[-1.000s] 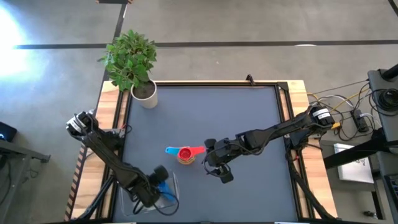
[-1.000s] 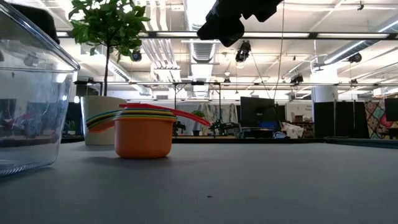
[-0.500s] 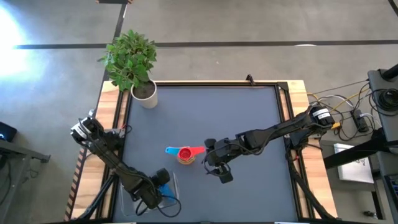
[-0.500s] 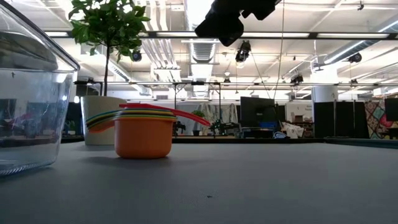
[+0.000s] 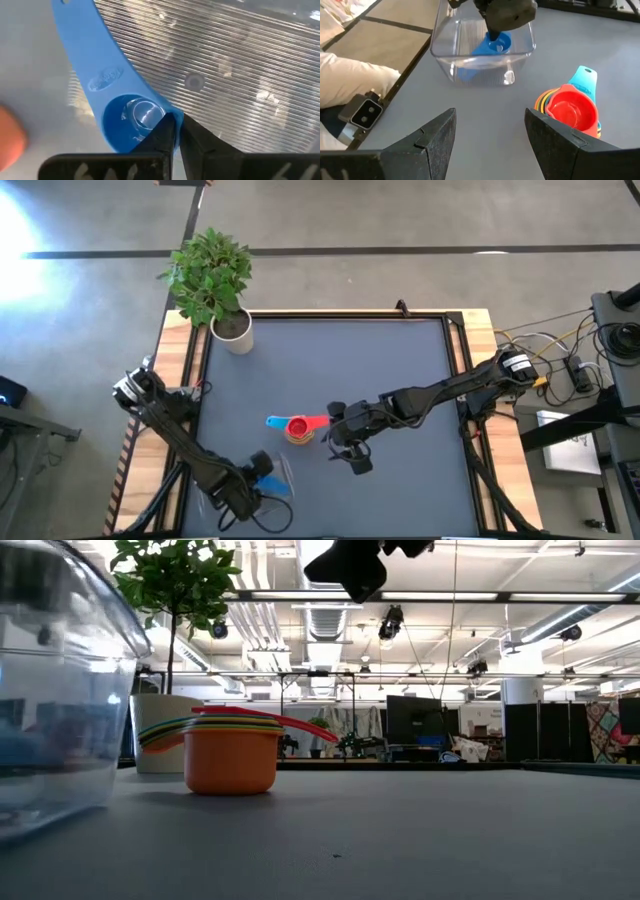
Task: Nest measuring cups in basket
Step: Stack the blue measuring cup into the red measuring cup
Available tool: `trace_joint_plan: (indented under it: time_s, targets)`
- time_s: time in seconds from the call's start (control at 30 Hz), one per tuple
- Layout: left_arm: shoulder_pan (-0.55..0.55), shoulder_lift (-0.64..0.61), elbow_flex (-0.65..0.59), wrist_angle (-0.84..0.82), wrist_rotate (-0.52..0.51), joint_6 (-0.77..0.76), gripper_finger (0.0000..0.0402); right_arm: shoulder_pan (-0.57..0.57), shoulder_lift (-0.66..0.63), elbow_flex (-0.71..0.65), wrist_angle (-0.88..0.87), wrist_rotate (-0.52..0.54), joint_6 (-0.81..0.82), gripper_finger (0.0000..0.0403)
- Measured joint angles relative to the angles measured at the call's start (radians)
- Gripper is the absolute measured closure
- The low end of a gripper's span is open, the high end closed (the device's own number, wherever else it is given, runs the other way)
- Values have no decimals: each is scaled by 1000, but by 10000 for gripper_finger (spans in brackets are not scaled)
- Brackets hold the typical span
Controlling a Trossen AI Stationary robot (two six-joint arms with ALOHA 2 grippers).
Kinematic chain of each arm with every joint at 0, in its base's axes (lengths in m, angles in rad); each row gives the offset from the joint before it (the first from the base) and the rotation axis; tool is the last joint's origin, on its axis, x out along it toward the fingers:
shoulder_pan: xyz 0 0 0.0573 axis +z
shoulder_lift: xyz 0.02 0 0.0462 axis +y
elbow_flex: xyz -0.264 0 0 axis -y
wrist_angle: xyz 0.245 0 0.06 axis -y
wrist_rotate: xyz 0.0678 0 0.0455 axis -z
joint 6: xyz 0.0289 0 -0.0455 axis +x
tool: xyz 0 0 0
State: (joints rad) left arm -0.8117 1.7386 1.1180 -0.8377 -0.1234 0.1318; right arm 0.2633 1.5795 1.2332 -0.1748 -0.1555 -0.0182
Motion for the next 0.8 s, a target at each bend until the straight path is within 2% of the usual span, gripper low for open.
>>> trace_joint_plan:
  time_s: [0.3, 0.5, 0.67, 0.8]
  targets:
    - [-21, 0, 165, -246, -62, -72, 401, 0, 0, 23, -3, 0, 19, 177]
    - [-48, -1, 264, -397, -149, -136, 401, 0, 0, 24, -8, 0, 20, 177]
    - [-45, -5, 329, -453, -237, -140, 401, 0, -4, 24, -22, 0, 20, 177]
    - [-6, -24, 332, -447, -298, -117, 401, 0, -29, 24, -64, 1, 19, 177]
